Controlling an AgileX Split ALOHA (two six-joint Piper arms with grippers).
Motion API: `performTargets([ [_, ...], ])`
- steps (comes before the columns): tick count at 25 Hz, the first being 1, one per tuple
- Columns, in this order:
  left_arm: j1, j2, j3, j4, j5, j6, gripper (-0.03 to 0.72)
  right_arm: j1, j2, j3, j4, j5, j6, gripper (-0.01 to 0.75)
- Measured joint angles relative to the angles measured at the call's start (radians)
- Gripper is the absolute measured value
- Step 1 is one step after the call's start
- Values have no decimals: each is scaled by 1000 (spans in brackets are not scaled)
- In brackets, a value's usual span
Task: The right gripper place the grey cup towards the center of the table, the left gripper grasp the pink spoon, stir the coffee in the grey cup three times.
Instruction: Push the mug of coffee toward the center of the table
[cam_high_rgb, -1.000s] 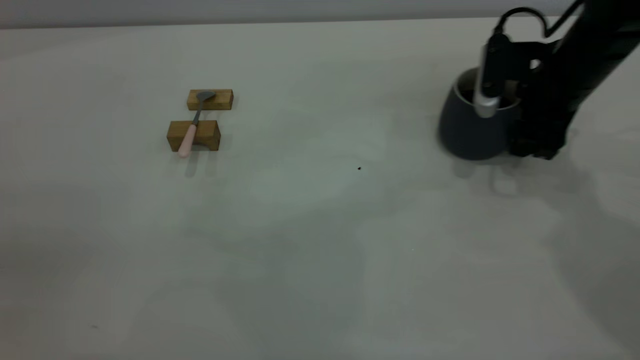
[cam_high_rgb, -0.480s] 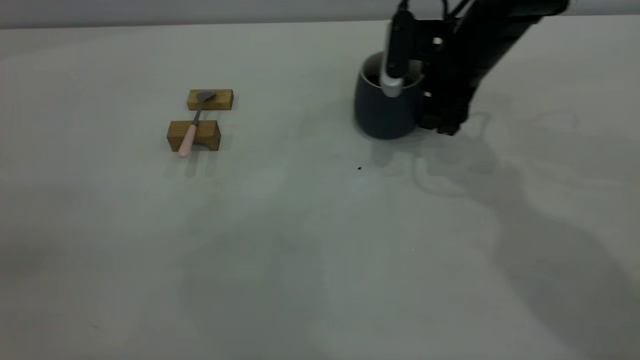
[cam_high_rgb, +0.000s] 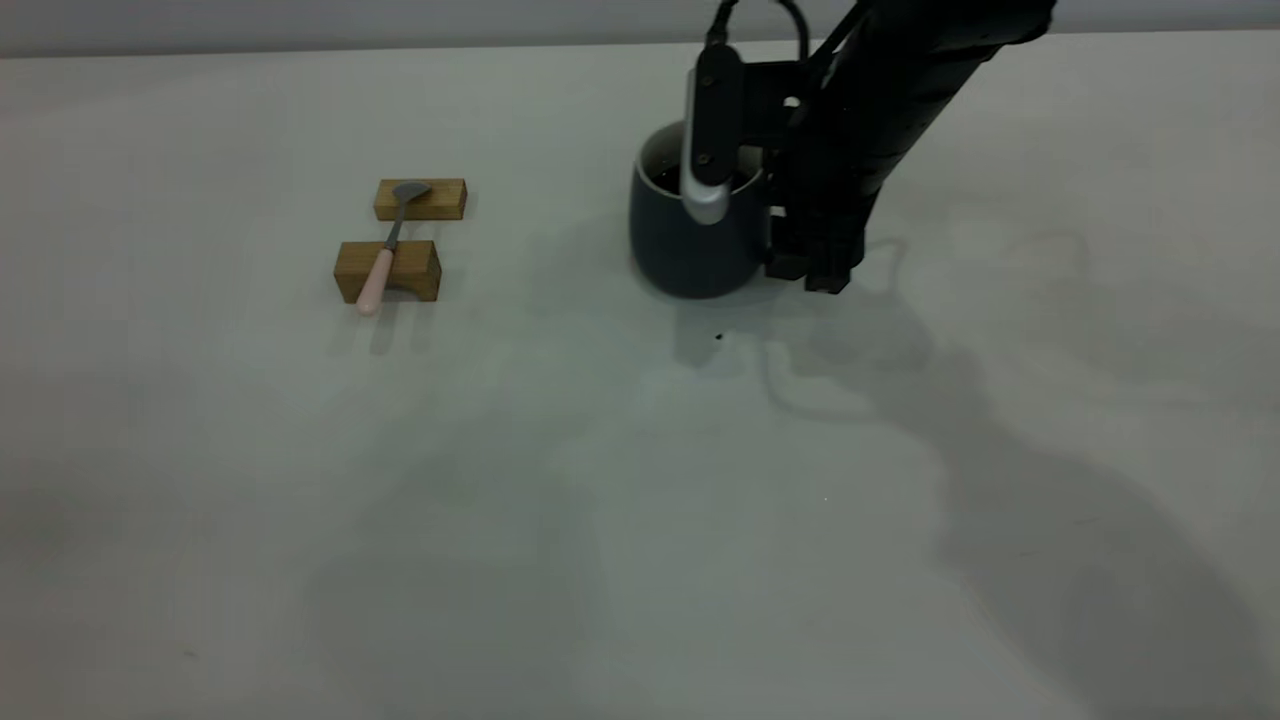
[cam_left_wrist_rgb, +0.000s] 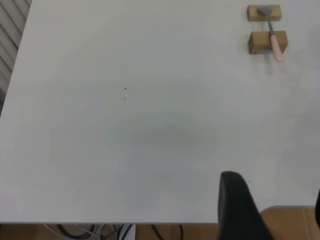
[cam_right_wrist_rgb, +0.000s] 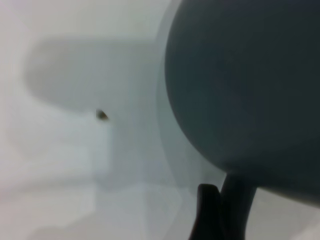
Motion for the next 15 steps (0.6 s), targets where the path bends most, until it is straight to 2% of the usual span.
performTargets([
  [5, 0, 0, 0, 0, 0, 0, 446, 32, 1, -5, 1, 7, 0, 582],
  [10, 0, 0, 0, 0, 0, 0, 446, 22, -7, -5, 15, 38, 6, 582],
  [15, 0, 0, 0, 0, 0, 0, 446, -21, -91, -5, 118, 255, 51, 582],
])
